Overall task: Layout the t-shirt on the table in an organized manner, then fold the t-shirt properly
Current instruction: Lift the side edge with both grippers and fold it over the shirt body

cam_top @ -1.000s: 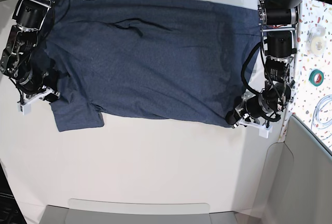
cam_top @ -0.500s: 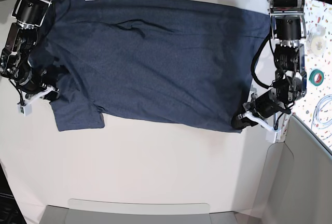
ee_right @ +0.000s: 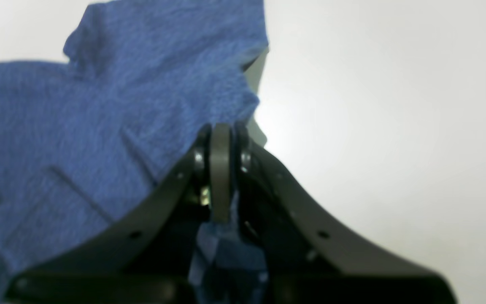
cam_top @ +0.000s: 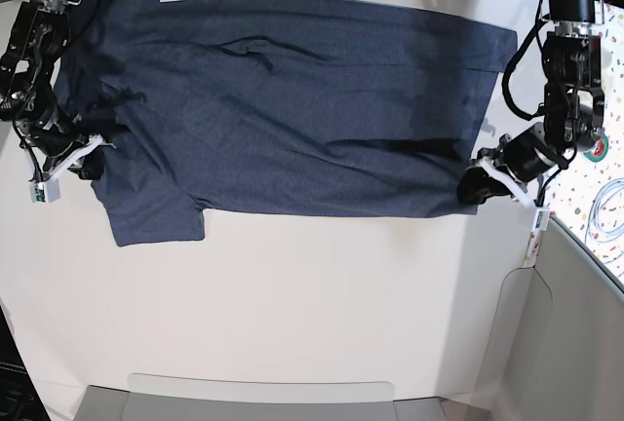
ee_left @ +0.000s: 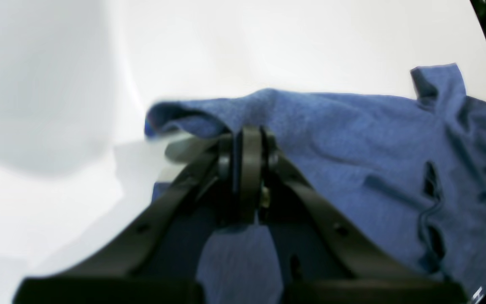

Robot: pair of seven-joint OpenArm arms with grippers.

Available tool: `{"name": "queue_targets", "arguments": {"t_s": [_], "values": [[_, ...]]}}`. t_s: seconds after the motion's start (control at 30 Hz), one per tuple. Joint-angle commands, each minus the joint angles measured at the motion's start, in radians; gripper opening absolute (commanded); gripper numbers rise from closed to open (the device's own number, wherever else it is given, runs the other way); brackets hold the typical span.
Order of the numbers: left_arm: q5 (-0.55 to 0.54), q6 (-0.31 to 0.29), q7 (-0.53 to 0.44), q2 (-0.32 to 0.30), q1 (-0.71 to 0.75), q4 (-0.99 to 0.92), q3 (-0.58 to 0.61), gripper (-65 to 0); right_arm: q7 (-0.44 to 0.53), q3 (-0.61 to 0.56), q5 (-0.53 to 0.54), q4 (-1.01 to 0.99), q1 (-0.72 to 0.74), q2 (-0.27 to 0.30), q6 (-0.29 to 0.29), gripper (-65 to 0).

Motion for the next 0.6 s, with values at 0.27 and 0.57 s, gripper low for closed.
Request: {"name": "queue_targets", "arguments": {"t_s": [0.27,0.57], "values": [[-0.012,-0.007,-0.018,-0.045,0.102,0.065,-0.133,-64.1,0.021,0.163,0.012,0.049,-0.093,0.016,0.004,-65.0],[-0.012,-0.009,-0.013,-0.045,0.193,0.149,-0.205,-64.2,0.021,0.227,0.012,0.047,-0.12,0.013,0.004,-65.0]]}}
